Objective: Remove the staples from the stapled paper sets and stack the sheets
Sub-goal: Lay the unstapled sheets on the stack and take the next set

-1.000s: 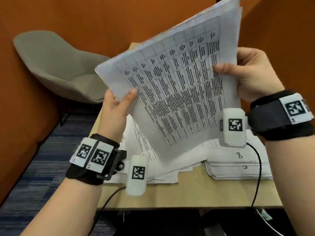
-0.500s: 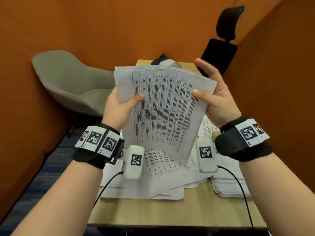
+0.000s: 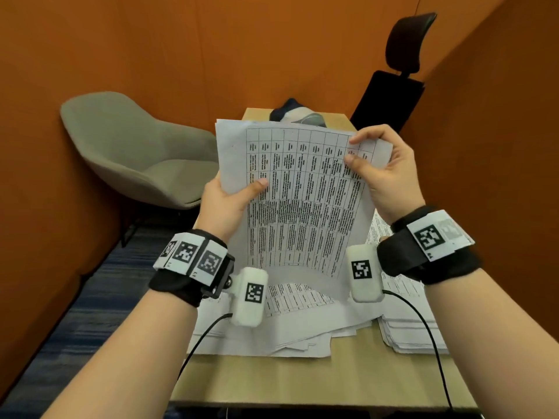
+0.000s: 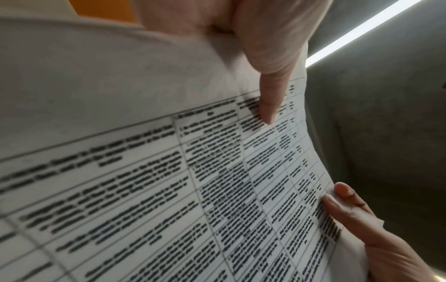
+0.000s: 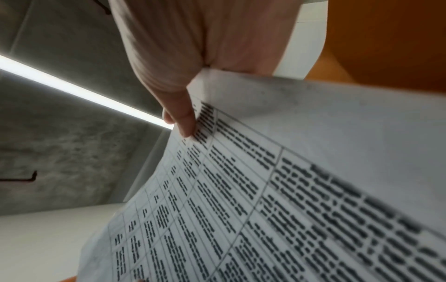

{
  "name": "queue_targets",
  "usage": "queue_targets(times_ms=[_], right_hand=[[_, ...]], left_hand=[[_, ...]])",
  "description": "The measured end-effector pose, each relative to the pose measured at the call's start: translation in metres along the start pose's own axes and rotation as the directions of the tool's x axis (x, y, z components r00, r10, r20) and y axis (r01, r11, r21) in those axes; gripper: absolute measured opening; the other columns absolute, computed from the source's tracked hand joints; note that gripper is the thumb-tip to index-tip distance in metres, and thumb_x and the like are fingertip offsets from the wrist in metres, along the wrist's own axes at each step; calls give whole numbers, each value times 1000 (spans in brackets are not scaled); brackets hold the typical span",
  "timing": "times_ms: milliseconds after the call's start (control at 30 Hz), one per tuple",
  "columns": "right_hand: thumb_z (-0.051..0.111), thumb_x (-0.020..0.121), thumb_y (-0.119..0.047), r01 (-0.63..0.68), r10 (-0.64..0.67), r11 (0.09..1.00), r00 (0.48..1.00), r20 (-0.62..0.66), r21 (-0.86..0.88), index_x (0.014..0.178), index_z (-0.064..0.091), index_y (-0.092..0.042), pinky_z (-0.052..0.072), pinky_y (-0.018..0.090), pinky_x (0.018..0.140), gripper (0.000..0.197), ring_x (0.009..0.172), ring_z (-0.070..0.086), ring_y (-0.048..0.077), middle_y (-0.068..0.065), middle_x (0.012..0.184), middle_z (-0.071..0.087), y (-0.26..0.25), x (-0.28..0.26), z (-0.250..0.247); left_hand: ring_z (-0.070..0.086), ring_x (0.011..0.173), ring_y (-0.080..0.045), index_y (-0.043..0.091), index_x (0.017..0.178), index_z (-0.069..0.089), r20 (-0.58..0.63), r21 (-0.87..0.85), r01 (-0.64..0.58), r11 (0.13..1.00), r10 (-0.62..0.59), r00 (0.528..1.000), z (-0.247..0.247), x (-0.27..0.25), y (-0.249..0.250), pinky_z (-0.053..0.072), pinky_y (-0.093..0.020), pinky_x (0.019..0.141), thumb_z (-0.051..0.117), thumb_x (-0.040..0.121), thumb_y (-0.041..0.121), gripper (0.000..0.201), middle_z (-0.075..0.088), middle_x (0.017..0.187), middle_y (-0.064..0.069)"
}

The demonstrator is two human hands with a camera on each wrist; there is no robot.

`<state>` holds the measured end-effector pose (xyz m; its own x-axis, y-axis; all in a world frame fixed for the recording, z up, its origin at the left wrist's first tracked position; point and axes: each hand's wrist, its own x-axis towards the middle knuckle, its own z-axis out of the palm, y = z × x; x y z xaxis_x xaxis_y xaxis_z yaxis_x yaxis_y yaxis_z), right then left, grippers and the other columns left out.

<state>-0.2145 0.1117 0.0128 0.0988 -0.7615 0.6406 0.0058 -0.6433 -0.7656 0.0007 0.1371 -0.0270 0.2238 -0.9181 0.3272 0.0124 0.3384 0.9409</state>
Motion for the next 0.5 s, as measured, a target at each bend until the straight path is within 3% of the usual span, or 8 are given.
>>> queue_targets(times_ms=[100, 233, 300, 400, 500], right_hand=[[60, 79, 8, 6, -6, 1000, 1000, -14, -17, 86, 54, -16, 52, 39, 83, 25, 97, 55, 29, 10, 95, 54, 1, 1, -2], [60, 81, 8, 18, -20, 999, 997, -68, -35, 92, 54, -19, 54, 36, 82, 29, 99, 59, 27, 10, 100, 57, 5, 0, -3], [59, 82, 8, 15, -18, 999, 996, -92, -28, 95, 53, -20, 55, 37, 82, 32, 98, 60, 23, 6, 100, 58, 7, -3, -2], [59, 83, 9, -4, 2, 1000, 993, -116, -11, 102, 52, -22, 55, 39, 84, 37, 98, 62, 15, 2, 104, 59, 8, -6, -1], [58, 84, 10, -45, 47, 999, 992, -117, 16, 116, 45, -25, 55, 39, 86, 49, 98, 64, 14, 10, 110, 60, 5, -7, -2]], left_hand=[[63, 95, 0, 7, 118, 58, -6, -3, 16, 1000, -16, 1000, 2, -1, -5, 50, -14, 83, 68, 81, 9, 38, 67, 103, 6], [62, 89, 5, 18, 106, 61, 4, 10, 51, 999, -51, 999, 4, -5, -10, 48, -10, 79, 67, 82, 13, 26, 66, 99, 7], [63, 81, 11, 19, 105, 61, 22, 13, 63, 998, -64, 998, 5, -8, -14, 48, -5, 73, 67, 83, 13, 24, 66, 95, 12], [64, 76, 10, 18, 103, 62, 39, 13, 107, 994, -107, 993, 5, -13, -20, 50, -7, 71, 66, 83, 14, 21, 66, 92, 11], [64, 80, 8, 18, 102, 63, 54, 35, 120, 992, -122, 991, 5, -16, -21, 50, -9, 72, 66, 82, 12, 21, 66, 94, 8]])
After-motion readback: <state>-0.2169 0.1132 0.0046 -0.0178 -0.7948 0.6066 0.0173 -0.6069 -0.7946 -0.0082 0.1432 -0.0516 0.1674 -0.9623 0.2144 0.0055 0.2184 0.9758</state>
